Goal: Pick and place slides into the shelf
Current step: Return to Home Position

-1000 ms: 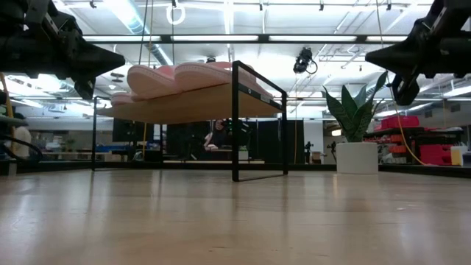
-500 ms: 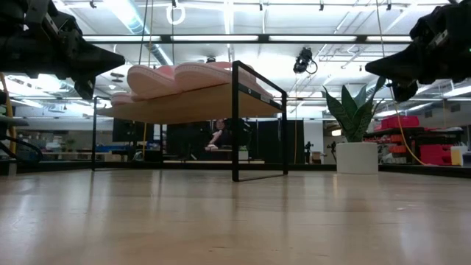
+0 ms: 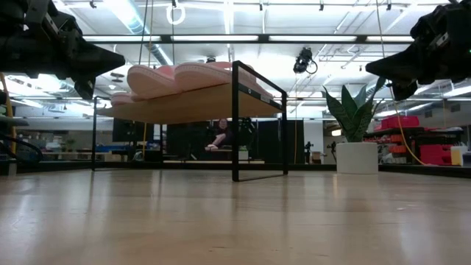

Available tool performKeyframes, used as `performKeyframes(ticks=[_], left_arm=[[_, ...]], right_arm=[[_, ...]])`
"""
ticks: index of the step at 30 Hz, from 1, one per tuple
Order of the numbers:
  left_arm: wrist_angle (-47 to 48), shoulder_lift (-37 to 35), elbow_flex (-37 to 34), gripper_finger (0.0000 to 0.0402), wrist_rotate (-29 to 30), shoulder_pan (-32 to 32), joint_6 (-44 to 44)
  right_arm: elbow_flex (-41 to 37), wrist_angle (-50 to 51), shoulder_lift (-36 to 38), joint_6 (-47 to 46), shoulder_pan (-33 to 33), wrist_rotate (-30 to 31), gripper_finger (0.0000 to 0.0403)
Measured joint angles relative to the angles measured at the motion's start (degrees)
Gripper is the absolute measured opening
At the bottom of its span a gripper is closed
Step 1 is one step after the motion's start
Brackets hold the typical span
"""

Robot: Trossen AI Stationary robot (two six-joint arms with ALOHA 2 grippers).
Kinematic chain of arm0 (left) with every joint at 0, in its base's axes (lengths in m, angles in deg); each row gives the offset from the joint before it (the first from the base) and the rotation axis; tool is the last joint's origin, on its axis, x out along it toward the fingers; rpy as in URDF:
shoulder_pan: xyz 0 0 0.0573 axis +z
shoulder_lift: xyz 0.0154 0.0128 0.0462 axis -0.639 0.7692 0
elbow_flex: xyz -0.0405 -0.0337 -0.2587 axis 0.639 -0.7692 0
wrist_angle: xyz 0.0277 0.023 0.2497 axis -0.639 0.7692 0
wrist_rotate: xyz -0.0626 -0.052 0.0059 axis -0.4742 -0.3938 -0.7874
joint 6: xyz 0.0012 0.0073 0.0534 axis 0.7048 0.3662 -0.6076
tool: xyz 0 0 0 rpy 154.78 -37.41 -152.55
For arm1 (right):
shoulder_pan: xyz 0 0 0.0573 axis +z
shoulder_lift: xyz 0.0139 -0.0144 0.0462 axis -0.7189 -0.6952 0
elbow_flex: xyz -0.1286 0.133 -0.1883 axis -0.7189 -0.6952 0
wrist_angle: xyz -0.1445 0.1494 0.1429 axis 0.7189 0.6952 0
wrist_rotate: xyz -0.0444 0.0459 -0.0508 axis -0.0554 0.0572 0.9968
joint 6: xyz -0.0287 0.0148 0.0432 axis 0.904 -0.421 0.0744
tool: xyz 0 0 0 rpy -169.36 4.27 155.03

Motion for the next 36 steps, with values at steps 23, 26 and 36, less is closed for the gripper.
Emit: performKeyframes(ticks=[23, 26, 36], left_arm=[[0.0, 0.0, 0.0, 0.0036, 0.0, 0.0, 0.0], [0.0, 0.0, 0.0, 0.0035, 0.0, 0.0, 0.0], [0.0, 0.0, 0.0, 0.0018, 0.0, 0.0, 0.0]], right_arm=[[0.0, 0.0, 0.0, 0.0, 0.0, 0.0, 0.0015], [0.0, 0.0, 0.0, 0.0, 0.0, 0.0, 0.0016], [0.0, 0.0, 0.0, 0.0, 0.0, 0.0, 0.0016]])
